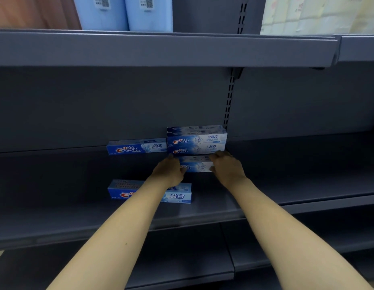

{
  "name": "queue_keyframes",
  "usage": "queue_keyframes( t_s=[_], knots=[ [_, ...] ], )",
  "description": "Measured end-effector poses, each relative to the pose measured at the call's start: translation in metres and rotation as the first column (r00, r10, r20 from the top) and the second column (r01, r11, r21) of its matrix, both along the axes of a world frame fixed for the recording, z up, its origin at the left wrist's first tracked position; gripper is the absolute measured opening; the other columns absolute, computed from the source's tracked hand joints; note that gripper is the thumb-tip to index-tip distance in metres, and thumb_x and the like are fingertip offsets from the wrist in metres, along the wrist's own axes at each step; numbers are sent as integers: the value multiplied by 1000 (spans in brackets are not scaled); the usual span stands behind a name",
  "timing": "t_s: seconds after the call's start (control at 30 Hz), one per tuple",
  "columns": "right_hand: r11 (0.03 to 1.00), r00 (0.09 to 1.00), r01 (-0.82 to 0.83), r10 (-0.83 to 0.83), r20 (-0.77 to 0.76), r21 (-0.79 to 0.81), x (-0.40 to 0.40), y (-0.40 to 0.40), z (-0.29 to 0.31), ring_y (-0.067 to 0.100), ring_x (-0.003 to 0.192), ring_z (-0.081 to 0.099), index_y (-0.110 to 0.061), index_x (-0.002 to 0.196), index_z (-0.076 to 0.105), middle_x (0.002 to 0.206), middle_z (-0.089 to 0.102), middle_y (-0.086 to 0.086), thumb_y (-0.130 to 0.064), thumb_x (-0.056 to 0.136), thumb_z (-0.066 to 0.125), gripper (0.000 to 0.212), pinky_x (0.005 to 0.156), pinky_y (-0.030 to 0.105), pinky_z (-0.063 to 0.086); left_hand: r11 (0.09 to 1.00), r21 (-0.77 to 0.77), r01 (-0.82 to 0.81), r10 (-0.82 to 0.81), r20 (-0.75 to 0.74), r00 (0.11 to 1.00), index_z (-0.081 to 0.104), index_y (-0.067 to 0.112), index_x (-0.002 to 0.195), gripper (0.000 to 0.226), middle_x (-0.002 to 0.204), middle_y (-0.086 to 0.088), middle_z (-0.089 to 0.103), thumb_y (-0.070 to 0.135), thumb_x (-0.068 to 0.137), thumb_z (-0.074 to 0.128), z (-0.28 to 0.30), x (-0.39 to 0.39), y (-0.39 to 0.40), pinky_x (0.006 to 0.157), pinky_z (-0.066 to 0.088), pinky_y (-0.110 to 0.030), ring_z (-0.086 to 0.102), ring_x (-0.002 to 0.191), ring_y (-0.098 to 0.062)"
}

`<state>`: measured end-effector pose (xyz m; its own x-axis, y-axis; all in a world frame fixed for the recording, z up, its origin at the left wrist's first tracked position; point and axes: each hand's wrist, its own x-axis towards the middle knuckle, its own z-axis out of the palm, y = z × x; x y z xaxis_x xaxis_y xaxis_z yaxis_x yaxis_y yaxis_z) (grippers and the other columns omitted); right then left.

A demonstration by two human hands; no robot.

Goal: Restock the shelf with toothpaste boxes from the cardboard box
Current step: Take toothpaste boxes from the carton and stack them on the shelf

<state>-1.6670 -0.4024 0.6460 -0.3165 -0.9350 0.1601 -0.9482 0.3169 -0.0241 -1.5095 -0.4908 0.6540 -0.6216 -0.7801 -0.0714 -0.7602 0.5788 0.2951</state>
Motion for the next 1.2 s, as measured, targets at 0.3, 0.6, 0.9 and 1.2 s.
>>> queue_keyframes(
  t_s=[0.3, 0.6, 0.9, 1.2],
  knots=[
    [999, 1000, 7, -7, 12, -42, -13, -31, -7, 30, 123, 44, -7, 134, 45, 133, 45, 16, -6, 94, 47, 40, 101, 35, 41, 997, 57, -49, 47, 23, 999, 4, 2, 150, 72, 159, -9, -4, 42, 99, 34, -8, -18, -17, 114, 27, -43, 24, 141, -33],
    [998, 999, 37, -38, -14, -59, -20, -50, -8, 33, 129, 35, -5, 133, 46, 140, 35, 17, -4, 95, 45, 38, 105, 37, 35, 986, 57, -155, 155, -6, 988, -2, 6, 151, 75, 157, -13, -10, 42, 98, 38, -15, -34, -24, 112, 30, -43, 25, 139, -36],
    [998, 999, 19, -20, -27, -53, -22, -59, -9, 31, 128, 37, -5, 133, 44, 139, 35, 17, -5, 96, 43, 37, 106, 36, 34, 975, 100, -198, 200, -7, 980, -8, 1, 149, 81, 155, -17, -17, 42, 98, 40, -11, -43, -24, 110, 32, -42, 28, 137, -37],
    [990, 990, 23, -3, -142, 140, -27, -45, 14, 28, 135, 28, -18, 145, 32, 148, 30, 10, -21, 93, 51, 56, 110, 44, 27, 951, 272, -149, 160, -17, 987, -8, 10, 151, 73, 156, -14, -20, 42, 100, 33, -2, -23, -24, 117, 20, -42, 15, 143, -35]
  ],
)
